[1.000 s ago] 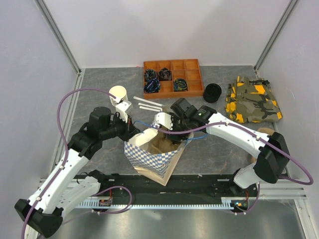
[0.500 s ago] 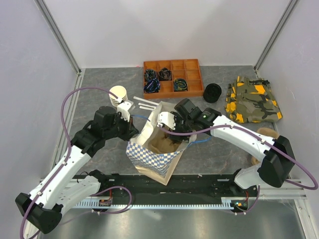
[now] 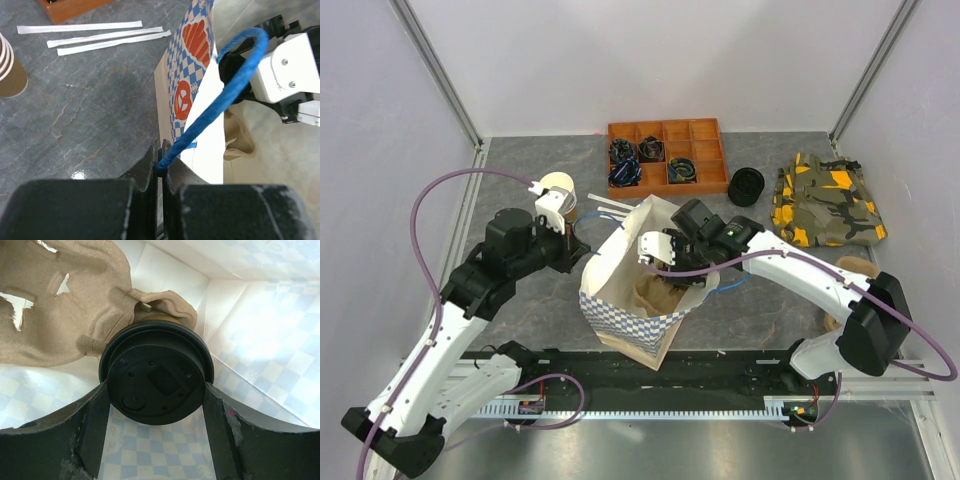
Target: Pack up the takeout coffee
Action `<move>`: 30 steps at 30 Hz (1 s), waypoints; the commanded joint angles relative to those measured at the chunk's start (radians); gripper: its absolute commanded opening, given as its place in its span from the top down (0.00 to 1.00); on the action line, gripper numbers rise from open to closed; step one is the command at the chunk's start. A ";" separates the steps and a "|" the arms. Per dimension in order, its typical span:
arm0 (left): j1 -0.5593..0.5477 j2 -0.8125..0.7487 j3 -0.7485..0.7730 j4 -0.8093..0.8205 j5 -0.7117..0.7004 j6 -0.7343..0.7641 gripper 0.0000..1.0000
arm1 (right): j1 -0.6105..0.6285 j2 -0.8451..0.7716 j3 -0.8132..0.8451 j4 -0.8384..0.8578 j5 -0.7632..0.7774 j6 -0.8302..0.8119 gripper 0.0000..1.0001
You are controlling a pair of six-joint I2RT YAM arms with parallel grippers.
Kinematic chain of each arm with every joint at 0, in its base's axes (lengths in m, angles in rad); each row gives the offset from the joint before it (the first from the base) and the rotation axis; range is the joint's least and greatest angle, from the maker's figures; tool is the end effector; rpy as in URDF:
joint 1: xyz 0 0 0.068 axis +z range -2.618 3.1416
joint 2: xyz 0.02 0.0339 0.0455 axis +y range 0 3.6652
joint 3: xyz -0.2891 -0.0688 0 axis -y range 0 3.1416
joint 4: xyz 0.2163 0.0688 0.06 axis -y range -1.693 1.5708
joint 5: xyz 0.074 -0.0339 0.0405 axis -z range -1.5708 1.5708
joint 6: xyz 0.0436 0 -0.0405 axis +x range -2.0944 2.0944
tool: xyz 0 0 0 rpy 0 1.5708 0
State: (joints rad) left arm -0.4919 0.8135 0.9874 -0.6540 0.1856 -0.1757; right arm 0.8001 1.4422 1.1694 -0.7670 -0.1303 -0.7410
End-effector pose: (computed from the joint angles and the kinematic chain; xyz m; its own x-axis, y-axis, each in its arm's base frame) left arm 0.1088 -0.0674 0.3661 -0.5072 0.0769 -0.8584 0.5279 0.8150 -0.2390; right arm 0.1818 0.1953 0.2986 0.0679 -0.8908 -0.4492 -0.9641 0.0572 -0.2592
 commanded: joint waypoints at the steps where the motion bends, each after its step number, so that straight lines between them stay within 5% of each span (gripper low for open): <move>1: 0.006 -0.051 -0.004 0.033 0.025 0.008 0.98 | -0.006 0.053 0.025 -0.129 0.015 -0.078 0.89; 20: 0.004 -0.128 -0.144 0.099 0.084 0.084 0.98 | 0.005 0.236 0.268 -0.339 -0.003 -0.158 0.88; 30: 0.004 -0.120 -0.158 0.123 0.060 0.082 0.98 | -0.007 0.236 0.366 -0.301 0.037 -0.156 0.89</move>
State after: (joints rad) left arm -0.4919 0.6956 0.8391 -0.5682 0.2420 -0.1287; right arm 0.7963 1.6733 1.4773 -1.0573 -0.1162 -0.8948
